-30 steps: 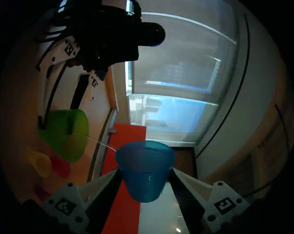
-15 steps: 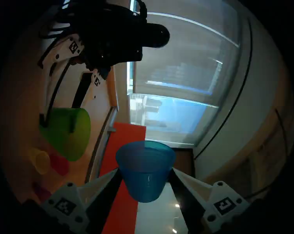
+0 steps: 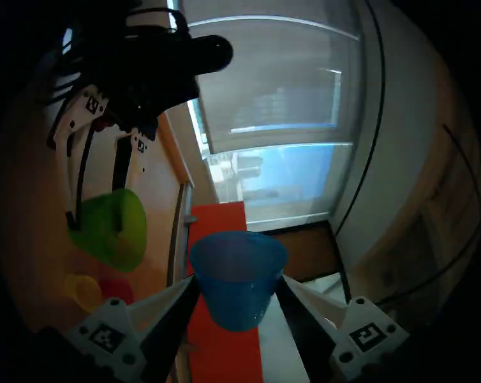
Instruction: Pour water
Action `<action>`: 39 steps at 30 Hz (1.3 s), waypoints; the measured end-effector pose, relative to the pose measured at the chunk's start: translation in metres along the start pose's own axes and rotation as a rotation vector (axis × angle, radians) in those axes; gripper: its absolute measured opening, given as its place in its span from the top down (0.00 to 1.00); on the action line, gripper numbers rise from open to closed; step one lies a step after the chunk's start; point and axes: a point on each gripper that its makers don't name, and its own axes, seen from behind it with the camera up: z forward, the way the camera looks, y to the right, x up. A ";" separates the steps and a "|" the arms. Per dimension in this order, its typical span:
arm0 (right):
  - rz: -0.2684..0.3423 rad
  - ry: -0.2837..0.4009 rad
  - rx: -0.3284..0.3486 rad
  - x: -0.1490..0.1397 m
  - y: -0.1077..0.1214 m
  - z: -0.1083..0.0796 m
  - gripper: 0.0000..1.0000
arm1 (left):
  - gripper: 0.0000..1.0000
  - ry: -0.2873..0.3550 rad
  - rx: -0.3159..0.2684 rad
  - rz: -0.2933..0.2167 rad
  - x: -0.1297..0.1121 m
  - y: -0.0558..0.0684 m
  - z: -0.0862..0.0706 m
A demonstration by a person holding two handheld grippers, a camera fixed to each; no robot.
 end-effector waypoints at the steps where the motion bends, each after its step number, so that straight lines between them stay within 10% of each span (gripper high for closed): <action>1: 0.034 0.001 0.004 -0.001 -0.001 -0.001 0.16 | 0.23 -0.001 0.000 0.000 0.000 0.000 0.000; 29: 1.025 -0.022 0.122 -0.030 -0.040 -0.021 0.16 | 0.23 -0.004 0.013 0.024 0.007 -0.001 -0.001; 39: 1.195 -0.027 0.167 -0.036 -0.052 -0.029 0.16 | 0.23 -0.008 0.021 0.032 0.011 -0.004 -0.001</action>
